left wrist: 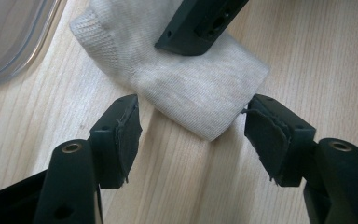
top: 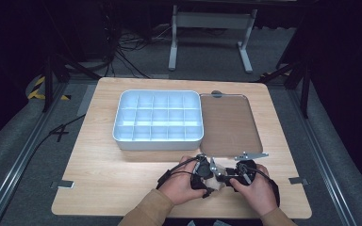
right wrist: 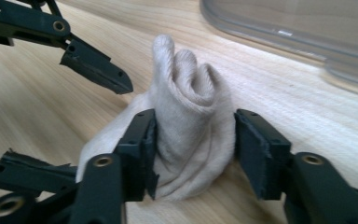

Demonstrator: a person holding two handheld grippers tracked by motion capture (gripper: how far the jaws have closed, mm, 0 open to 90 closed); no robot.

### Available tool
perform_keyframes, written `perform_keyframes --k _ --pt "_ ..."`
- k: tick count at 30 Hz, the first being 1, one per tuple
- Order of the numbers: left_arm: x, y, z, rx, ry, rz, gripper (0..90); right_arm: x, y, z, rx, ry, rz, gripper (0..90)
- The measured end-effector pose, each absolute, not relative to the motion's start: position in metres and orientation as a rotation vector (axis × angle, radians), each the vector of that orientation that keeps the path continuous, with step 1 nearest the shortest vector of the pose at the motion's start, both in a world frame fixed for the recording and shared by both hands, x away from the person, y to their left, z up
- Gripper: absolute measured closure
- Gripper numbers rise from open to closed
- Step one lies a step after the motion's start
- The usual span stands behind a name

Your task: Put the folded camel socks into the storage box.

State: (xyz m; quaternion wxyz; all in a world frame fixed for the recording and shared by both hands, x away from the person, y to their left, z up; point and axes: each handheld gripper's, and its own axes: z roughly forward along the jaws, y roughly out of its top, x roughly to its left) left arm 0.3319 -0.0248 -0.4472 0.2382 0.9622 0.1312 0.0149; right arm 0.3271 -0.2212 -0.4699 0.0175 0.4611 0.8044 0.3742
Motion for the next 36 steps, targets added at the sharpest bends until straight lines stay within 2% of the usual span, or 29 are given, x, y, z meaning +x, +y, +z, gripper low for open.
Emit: perform_keyframes --k 9,11,36 --pt "0.332 -0.015 -0.443 2.611 0.384 0.065 36.1 0.327 -0.22 -0.469 1.455 2.534 1.205 73.1" --pt "0.332 -0.012 -0.443 2.607 0.396 0.067 35.8 0.327 -0.219 -0.467 1.428 2.545 1.193 75.3" --pt "0.337 0.021 -0.428 2.575 0.5 0.125 35.2 0.325 -0.219 -0.433 1.291 2.552 1.217 77.3"
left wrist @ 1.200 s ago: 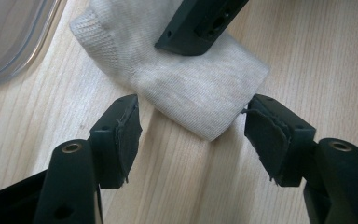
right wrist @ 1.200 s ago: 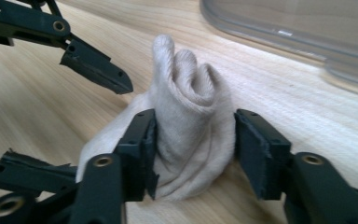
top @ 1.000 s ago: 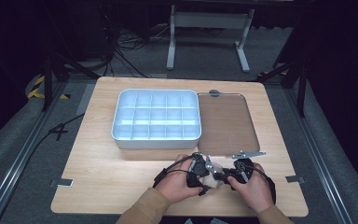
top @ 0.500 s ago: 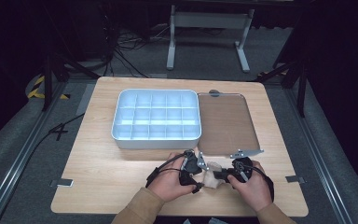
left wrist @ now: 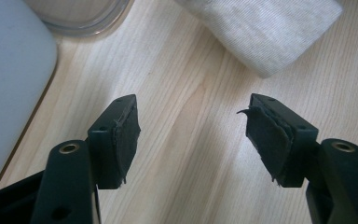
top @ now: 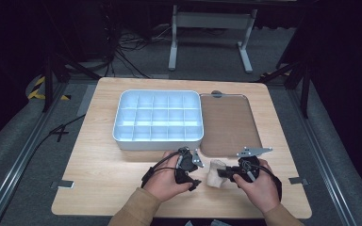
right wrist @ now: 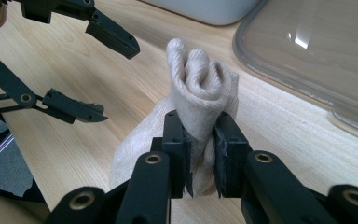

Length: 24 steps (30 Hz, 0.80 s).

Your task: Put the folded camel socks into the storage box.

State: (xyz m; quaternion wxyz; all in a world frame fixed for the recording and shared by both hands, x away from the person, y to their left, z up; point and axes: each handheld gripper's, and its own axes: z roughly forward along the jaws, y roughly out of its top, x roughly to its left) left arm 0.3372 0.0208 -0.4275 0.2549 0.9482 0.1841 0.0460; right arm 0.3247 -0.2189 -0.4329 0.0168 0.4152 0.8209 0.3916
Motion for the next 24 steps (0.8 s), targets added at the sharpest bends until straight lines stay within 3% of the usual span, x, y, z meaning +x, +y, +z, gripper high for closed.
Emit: perform_keyframes --k 24 --pt "0.34 0.052 -0.408 2.522 0.556 0.131 34.2 0.347 -0.232 -0.386 1.121 2.517 1.247 76.7"
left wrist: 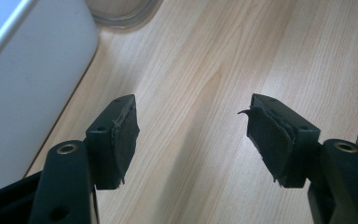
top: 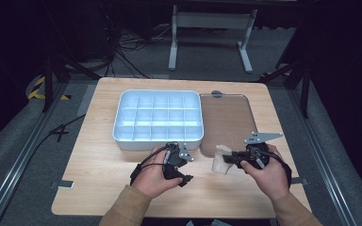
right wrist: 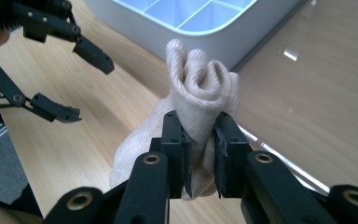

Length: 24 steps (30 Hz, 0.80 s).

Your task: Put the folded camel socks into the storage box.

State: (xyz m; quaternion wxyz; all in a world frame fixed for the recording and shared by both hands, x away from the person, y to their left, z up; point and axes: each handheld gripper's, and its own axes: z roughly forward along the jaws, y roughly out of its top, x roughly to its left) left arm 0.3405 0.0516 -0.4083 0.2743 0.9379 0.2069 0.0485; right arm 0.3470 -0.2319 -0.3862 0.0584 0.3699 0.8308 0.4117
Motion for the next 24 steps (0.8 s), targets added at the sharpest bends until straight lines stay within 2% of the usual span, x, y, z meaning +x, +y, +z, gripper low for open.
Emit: perform_keyframes --k 12,24 --pt "0.341 0.059 -0.404 2.498 0.576 0.129 34.1 0.365 -0.233 -0.354 1.113 2.507 1.253 76.5" --pt "0.342 0.066 -0.4 2.485 0.598 0.138 33.9 0.392 -0.226 -0.349 0.989 2.546 1.215 76.0"
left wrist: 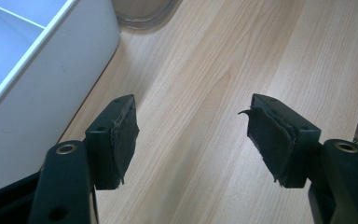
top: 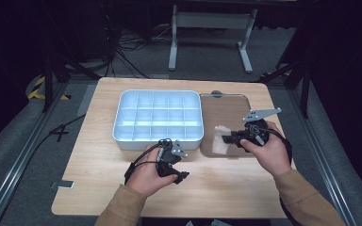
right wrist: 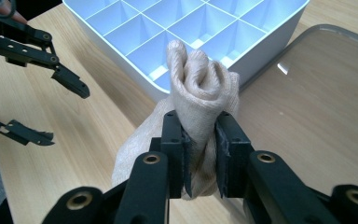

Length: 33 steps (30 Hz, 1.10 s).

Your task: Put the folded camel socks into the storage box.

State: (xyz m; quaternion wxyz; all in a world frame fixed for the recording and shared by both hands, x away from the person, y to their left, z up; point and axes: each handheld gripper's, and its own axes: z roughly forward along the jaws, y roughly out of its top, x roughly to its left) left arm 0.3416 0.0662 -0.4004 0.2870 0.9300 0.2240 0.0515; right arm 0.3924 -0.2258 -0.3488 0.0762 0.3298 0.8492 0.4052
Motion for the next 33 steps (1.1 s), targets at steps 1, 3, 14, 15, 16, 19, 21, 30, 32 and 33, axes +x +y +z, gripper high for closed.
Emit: perform_keyframes --k 1,3,14,15,16,19,21,30,32,33 --pt "0.342 0.066 -0.4 2.485 0.598 0.138 33.8 0.392 -0.226 -0.349 0.989 2.546 1.215 76.0" --pt "0.341 0.067 -0.401 2.478 0.602 0.14 33.8 0.398 -0.224 -0.348 0.992 2.555 1.22 76.0" --pt "0.341 0.076 -0.399 2.465 0.632 0.124 34.2 0.411 -0.207 -0.342 0.969 2.607 1.152 75.7" --pt "0.341 0.077 -0.399 2.466 0.638 0.123 34.0 0.413 -0.205 -0.342 0.967 2.609 1.15 75.7" --pt "0.342 0.078 -0.399 2.473 0.638 0.12 34.1 0.414 -0.204 -0.341 0.959 2.613 1.144 75.7" --pt "0.342 0.078 -0.404 2.487 0.668 0.079 33.8 0.42 -0.2 -0.34 0.95 2.636 1.133 75.5" --pt "0.342 0.08 -0.406 2.493 0.682 0.084 34.4 0.424 -0.197 -0.341 0.931 2.659 1.112 75.4" --pt "0.336 0.095 -0.404 2.455 0.757 0.111 34.3 0.438 -0.178 -0.338 0.91 2.652 1.05 75.3" --pt "0.335 0.098 -0.403 2.443 0.772 0.11 34.3 0.441 -0.171 -0.338 0.904 2.658 1.031 75.4" --pt "0.334 0.1 -0.403 2.44 0.776 0.112 34.4 0.442 -0.167 -0.337 0.89 2.664 1.027 75.3"
